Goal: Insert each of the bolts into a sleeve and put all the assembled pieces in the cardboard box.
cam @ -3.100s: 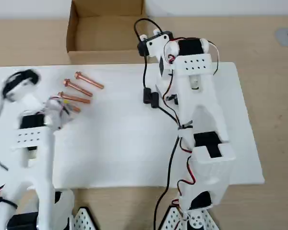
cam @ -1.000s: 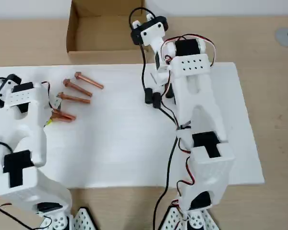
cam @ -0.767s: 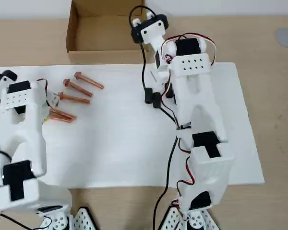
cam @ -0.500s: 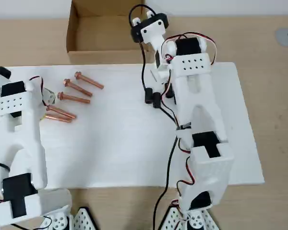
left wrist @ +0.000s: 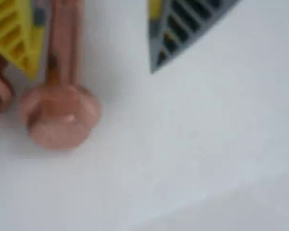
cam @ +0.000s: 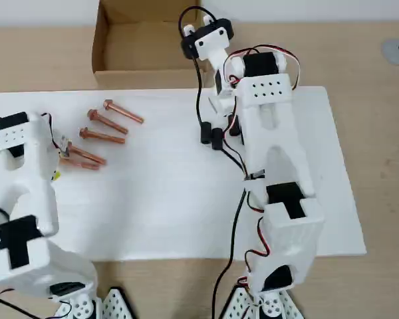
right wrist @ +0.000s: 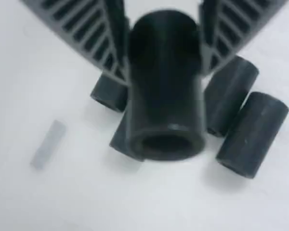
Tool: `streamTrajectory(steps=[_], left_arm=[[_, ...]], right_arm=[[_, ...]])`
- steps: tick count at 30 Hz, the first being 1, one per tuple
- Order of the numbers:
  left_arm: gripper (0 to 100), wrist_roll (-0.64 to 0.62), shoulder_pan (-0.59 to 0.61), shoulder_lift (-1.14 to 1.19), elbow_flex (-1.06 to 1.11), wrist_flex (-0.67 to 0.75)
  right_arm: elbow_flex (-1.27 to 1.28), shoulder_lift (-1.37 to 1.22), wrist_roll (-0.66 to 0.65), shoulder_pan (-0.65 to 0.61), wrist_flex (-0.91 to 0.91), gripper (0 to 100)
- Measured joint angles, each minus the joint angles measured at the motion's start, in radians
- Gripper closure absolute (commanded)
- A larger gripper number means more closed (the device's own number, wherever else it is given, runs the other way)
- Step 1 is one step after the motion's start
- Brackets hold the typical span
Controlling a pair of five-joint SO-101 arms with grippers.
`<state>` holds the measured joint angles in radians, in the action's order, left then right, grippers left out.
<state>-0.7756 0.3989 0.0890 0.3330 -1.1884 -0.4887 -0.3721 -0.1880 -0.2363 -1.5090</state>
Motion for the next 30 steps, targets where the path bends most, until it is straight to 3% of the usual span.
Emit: streamTrajectory(steps=[11, 17, 30], left_arm=[[83, -0.003, 0.0, 0.014, -0.002, 0.0], [97, -0.003, 0.0, 0.014, -0.002, 0.002], [100, 0.018, 0.0, 0.014, 0.02, 0.026]], right_arm=[[0.0, 0.0, 0.0, 0.0, 0.0, 98.7], [0.0, 0.0, 0.0, 0.0, 0.0, 98.7], [0.0, 0.0, 0.0, 0.0, 0.0, 98.7]])
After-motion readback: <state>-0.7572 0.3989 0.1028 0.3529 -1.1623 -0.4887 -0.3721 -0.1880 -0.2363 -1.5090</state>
